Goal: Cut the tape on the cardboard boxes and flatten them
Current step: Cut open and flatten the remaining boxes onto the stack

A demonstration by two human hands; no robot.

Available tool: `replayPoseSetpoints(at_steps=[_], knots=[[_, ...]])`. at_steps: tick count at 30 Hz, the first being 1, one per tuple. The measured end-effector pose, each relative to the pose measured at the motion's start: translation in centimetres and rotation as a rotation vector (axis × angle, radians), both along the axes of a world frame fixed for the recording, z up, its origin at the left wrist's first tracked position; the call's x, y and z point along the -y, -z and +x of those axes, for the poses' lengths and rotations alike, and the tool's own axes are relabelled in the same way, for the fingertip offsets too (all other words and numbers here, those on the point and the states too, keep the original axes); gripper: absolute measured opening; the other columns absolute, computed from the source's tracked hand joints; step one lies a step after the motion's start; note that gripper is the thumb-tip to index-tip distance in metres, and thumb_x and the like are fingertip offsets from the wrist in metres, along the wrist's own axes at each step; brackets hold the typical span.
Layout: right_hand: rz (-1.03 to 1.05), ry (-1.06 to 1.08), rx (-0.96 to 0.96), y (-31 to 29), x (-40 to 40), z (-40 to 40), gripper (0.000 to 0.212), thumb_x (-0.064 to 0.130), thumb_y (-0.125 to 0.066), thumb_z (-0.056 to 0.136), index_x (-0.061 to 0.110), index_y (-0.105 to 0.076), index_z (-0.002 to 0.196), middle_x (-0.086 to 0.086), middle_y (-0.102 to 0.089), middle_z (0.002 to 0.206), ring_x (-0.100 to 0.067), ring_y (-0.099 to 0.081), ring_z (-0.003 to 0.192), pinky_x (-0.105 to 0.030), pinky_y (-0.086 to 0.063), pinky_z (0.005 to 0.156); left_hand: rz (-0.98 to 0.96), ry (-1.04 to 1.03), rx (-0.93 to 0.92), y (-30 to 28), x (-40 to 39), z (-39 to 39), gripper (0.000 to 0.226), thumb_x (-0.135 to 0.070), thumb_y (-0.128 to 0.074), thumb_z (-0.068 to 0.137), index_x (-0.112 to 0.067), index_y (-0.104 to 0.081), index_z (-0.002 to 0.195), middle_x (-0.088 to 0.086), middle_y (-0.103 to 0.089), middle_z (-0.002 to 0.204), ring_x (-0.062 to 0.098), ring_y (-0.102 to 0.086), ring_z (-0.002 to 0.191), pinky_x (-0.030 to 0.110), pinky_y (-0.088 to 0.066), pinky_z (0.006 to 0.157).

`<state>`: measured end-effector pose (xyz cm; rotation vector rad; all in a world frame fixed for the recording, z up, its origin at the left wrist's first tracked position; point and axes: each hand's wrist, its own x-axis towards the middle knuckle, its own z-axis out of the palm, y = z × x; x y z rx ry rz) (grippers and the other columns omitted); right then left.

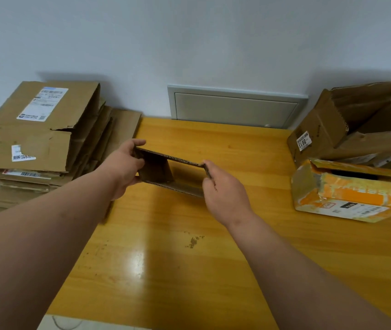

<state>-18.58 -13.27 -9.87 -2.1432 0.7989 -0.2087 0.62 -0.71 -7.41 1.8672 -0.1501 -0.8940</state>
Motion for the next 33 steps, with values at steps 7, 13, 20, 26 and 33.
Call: replayPoseSetpoints(at_steps=[7, 13, 20, 26, 33], knots=[[-0.093, -0.199, -0.072, 1.5, -2.6, -0.7, 0.050, 0.021, -0.036, 0.102, 0.021, -0.035, 0.152, 0.004, -0.039, 0.155, -0.018, -0.035, 0.138, -0.028, -0.027, 0.112, 0.037, -0.056, -0.095, -0.6, -1.6, 0.5, 0.049, 0.001, -0.038, 0.100, -0.030, -0.055, 0.135, 0.013, -0.049, 0.129, 0.033, -0.059, 0.111, 0.043, -0.062, 0.066], [-0.174, -0.314, -0.096, 1.9, -3.7, -0.5, 0.055, 0.028, -0.045, 0.098, 0.019, -0.037, 0.151, 0.000, -0.038, 0.156, -0.015, -0.029, 0.143, -0.027, -0.018, 0.116, 0.118, -0.150, -0.076, 0.2, -1.6, -0.1, 0.067, -0.025, -0.067, 0.092, -0.037, -0.030, 0.148, 0.013, -0.042, 0.135, 0.038, -0.060, 0.105, 0.050, -0.062, 0.069], [0.019, -0.173, -0.090, 4.3, -4.6, -0.8, 0.056, 0.050, -0.054, 0.091, 0.026, -0.052, 0.141, 0.003, -0.052, 0.143, -0.019, -0.041, 0.133, -0.034, -0.032, 0.111, 0.115, -0.125, 0.058, 2.2, -1.9, 0.3, 0.092, 0.002, -0.070, 0.085, -0.040, -0.022, 0.152, 0.011, -0.039, 0.140, 0.026, -0.058, 0.097, 0.035, -0.057, 0.060], [0.408, 0.349, -0.260, 6.2, -1.1, -0.5, 0.087, 0.040, -0.069, 0.087, 0.028, -0.017, 0.156, -0.002, -0.025, 0.160, -0.026, -0.026, 0.145, -0.042, -0.025, 0.118, 0.080, 0.017, 0.006, 3.0, -2.0, 0.9, 0.094, -0.001, -0.071, 0.085, -0.040, -0.021, 0.153, 0.001, -0.055, 0.121, 0.020, -0.059, 0.100, 0.034, -0.051, 0.068], [0.690, 0.351, -0.174, 6.6, -1.8, -0.9, 0.083, 0.022, -0.079, 0.082, 0.022, -0.031, 0.150, -0.002, -0.059, 0.133, -0.023, -0.060, 0.115, -0.044, -0.049, 0.101, 0.106, 0.042, 0.004, 4.4, -1.5, 1.1, 0.079, -0.007, -0.069, 0.088, -0.033, -0.030, 0.152, 0.008, -0.060, 0.127, 0.024, -0.060, 0.109, 0.042, -0.053, 0.088]])
